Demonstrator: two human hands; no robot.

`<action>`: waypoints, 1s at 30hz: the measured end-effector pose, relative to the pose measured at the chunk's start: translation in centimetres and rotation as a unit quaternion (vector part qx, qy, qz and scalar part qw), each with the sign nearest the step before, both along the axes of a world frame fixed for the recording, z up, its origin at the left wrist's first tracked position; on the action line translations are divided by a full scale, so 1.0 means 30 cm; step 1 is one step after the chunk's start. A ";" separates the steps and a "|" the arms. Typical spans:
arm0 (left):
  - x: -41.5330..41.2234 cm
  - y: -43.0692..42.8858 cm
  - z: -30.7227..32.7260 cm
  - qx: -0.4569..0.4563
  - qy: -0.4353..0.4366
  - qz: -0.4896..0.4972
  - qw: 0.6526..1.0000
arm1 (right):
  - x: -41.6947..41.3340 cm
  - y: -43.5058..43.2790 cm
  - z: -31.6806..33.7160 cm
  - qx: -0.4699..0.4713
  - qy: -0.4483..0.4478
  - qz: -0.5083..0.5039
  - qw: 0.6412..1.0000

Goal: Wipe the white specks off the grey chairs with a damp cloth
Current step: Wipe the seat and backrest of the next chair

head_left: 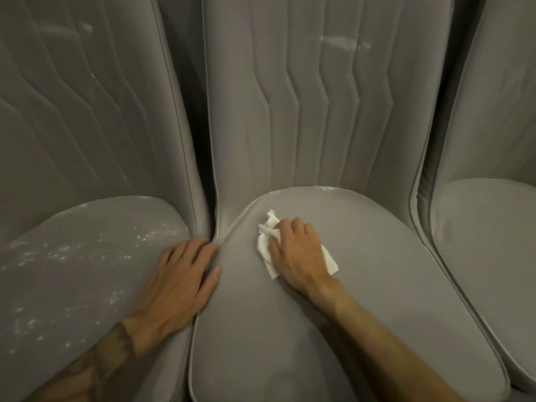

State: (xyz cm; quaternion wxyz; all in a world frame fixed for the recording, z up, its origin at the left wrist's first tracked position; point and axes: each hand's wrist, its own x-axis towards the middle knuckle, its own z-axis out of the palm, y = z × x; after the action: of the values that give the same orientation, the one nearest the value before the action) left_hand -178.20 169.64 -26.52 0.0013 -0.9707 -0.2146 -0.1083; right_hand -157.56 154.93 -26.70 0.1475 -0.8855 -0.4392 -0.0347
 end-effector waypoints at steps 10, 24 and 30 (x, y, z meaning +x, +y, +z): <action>0.098 0.034 -0.030 0.008 -0.059 0.009 0.998 | 0.481 -0.080 0.004 0.044 0.000 -0.352 0.935; 0.107 0.037 -0.048 0.006 -0.105 0.002 0.994 | 0.472 0.048 -0.008 -0.004 -0.013 -0.244 0.970; 0.101 0.042 -0.057 0.017 -0.104 -0.001 0.994 | 0.465 0.086 -0.011 -0.005 -0.029 -0.122 0.992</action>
State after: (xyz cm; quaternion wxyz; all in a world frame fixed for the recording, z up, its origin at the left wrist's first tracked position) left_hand -175.17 170.89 -28.23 -0.0043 -0.9543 -0.2104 -0.2121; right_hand -143.62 157.49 -27.01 0.1244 -0.9318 -0.3323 -0.0759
